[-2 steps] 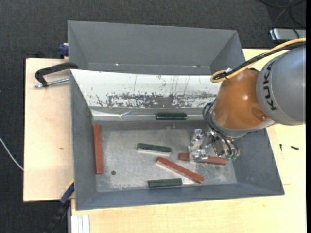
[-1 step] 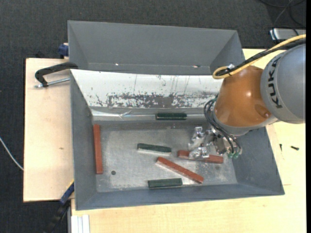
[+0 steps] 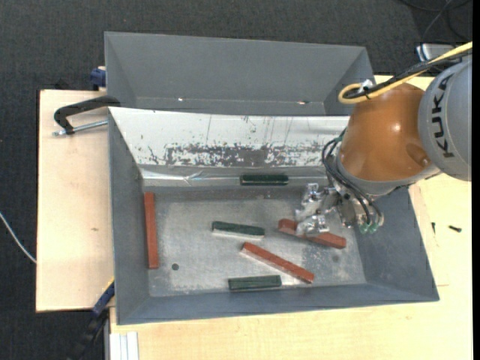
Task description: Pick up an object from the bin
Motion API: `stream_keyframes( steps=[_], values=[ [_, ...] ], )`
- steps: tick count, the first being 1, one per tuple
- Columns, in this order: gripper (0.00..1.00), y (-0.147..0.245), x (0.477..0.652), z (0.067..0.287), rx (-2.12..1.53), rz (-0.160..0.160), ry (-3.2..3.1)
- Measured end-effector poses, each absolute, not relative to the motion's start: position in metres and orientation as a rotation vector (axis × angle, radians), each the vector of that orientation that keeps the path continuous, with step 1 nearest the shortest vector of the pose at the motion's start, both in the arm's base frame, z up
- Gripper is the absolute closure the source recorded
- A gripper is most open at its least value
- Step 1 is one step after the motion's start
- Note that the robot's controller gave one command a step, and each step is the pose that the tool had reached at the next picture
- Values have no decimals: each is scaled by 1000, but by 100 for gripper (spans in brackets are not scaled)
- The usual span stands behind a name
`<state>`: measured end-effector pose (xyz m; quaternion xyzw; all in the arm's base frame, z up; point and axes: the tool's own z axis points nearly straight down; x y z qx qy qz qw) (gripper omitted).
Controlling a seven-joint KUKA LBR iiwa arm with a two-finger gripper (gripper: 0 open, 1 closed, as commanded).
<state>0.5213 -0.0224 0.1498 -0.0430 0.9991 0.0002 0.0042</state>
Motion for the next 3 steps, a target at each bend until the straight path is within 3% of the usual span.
stream_keyframes(
  steps=[1,2,3],
  values=[
    [100,-25,517,270,-143,0,3133],
    [100,-25,517,270,-143,0,3133],
    [0,-18,524,169,138,2,3144]
  ],
)
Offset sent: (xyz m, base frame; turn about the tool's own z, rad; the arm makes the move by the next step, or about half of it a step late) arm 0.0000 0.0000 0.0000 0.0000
